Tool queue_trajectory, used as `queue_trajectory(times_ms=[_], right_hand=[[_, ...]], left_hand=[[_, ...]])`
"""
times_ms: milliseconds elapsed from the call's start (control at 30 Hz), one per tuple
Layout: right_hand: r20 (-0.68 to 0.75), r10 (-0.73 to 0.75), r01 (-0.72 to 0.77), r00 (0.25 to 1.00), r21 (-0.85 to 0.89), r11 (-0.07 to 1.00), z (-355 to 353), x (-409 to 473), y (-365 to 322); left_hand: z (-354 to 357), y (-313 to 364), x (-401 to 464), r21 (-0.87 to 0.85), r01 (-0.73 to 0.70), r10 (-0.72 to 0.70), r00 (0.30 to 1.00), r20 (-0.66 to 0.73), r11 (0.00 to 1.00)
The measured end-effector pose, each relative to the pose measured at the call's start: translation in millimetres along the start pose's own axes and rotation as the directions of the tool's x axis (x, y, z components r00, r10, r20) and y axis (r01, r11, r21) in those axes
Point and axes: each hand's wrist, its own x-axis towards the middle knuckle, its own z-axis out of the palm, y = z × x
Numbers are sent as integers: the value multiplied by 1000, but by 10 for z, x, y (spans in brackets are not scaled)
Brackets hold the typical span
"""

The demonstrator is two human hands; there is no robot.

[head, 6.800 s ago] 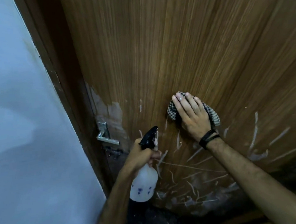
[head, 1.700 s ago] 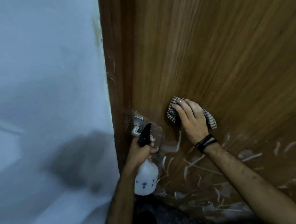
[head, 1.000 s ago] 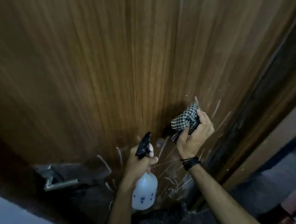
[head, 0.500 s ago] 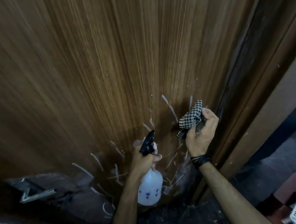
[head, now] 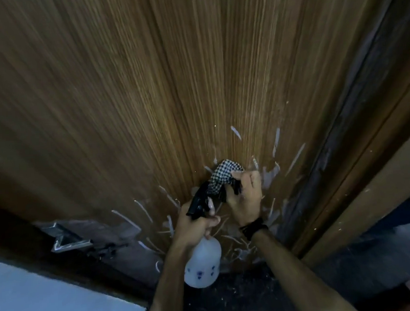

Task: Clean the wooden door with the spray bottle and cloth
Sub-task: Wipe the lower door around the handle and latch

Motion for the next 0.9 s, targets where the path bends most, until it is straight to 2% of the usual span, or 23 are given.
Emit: queue_trajectory(times_ms=[100, 233, 333, 433, 533, 633, 733, 833, 900], right_hand=[[-177, 66, -55, 982, 70, 996, -56, 254, -137], [-403, 45, -24, 914, 57, 998, -149, 826, -446], [-365, -49, 62, 930, 25, 998, -10, 813, -527], [-150, -201, 196, 968, -48, 979, 214, 373, -437], [-61, -158, 150, 986, -115, 982, 333, -32, -310], [-177, 35, -61, 984, -143, 988, 248, -83, -260], [-392, 175, -224, 903, -82, 971, 93, 283, -295], [-472, 106, -176, 875, -108, 978, 9, 590, -378], [-416, 37, -130, 909, -199, 971, 45, 547, -383]], left_hand=[[-131, 10, -8, 4, -50, 50, 998, 22, 999], [-235, 25, 8, 19, -74, 73, 996, 49, 997], [-316, 43, 17, 27, -90, 88, 992, 88, 996], [-393, 70, 45, 30, -87, 84, 991, 103, 996], [-466, 102, 55, 58, -81, 74, 990, 116, 995], [-557, 126, 35, 76, -109, 95, 982, 164, 991], [-608, 122, 38, 85, -116, 98, 977, 191, 990], [-600, 95, 57, 84, -117, 94, 966, 241, 990], [-576, 67, 63, 94, -106, 78, 962, 261, 990]])
